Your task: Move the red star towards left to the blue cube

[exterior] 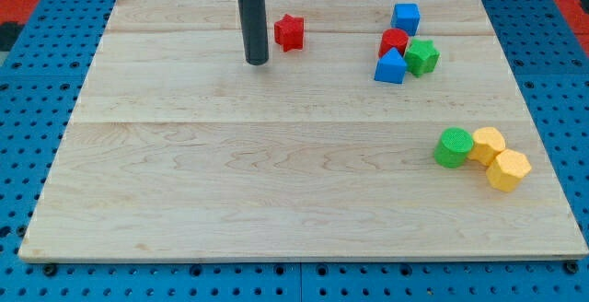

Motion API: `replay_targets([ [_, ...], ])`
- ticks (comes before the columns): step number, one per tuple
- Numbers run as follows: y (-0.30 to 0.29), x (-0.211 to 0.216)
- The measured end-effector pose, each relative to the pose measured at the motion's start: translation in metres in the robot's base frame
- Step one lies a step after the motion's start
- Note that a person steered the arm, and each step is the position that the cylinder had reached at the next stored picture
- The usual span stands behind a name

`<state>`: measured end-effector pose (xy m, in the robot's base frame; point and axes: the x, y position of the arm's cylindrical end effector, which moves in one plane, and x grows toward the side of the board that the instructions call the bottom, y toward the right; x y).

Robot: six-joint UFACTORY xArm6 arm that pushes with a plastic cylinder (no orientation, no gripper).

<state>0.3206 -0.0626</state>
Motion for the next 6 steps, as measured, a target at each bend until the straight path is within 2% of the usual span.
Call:
replay_targets([
  [2, -0.002, -0.036],
  [3, 0.033, -0.040],
  [5, 0.041, -0.037],
  [6, 0.065, -0.035],
])
